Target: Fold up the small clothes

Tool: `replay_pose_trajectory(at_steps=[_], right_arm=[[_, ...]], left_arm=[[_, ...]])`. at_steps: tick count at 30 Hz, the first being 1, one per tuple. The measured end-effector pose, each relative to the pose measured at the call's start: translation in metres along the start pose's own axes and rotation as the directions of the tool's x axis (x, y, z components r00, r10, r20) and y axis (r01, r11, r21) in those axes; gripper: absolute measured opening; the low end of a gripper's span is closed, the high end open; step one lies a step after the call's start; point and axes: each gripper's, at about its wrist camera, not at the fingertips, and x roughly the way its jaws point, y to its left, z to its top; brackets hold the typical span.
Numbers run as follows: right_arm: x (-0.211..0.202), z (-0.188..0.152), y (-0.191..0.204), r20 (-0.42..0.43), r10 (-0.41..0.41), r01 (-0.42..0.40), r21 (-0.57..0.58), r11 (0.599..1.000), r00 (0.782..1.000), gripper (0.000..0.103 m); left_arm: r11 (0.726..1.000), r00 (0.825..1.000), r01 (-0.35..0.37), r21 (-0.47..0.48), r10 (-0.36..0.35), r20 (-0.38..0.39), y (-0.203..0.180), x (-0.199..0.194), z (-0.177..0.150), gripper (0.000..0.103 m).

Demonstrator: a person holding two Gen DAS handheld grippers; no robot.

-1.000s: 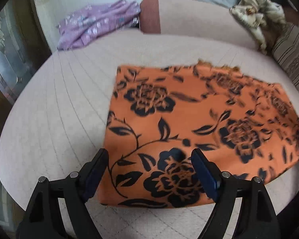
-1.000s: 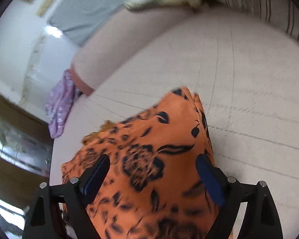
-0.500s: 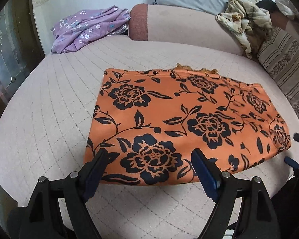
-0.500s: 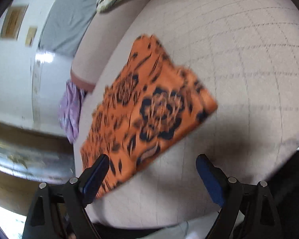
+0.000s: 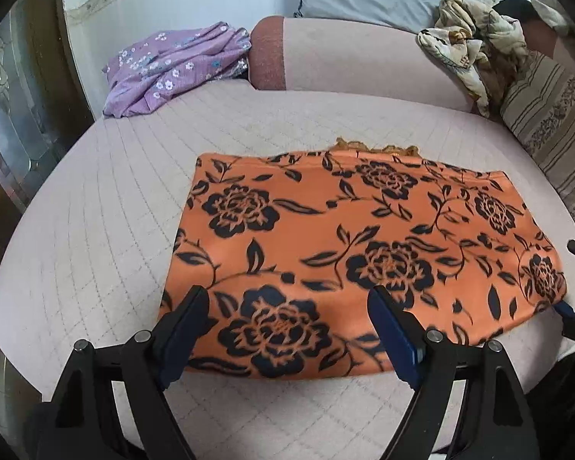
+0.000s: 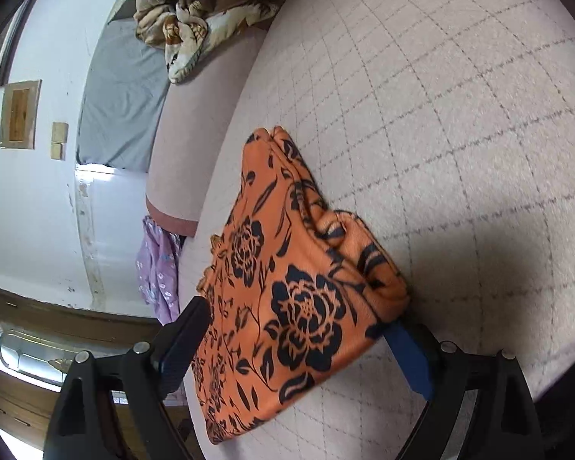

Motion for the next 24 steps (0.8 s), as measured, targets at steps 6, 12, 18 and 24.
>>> replay_pose_trajectory(at_steps=[6, 12, 18, 24], right_arm=[[0.003, 0.005, 0.005, 0.01, -0.003, 0.004, -0.039, 0.999, 1.0, 0.092], [0.006, 0.005, 0.017, 0.023, -0.058, 0.06, -0.112, 0.992, 0.998, 0.091], [0.006, -0.003, 0.021, 0.014, -0.063, 0.064, -0.136, 0.989, 0.998, 0.092], [0.017, -0.004, 0.024, 0.011, -0.118, 0.118, -0.193, 0.974, 0.993, 0.09]], left_arm=[[1.0, 1.0, -0.003, 0.007, 0.003, -0.021, -0.023, 0.021, 0.011, 0.085], [1.0, 0.999, 0.008, 0.008, -0.007, -0.042, -0.043, 0.036, 0.019, 0.085], [1.0, 0.997, 0.002, -0.01, -0.003, -0.081, -0.046, 0.05, 0.019, 0.085], [1.0, 0.994, 0.006, -0.024, -0.009, -0.109, -0.042, 0.06, 0.02, 0.085]])
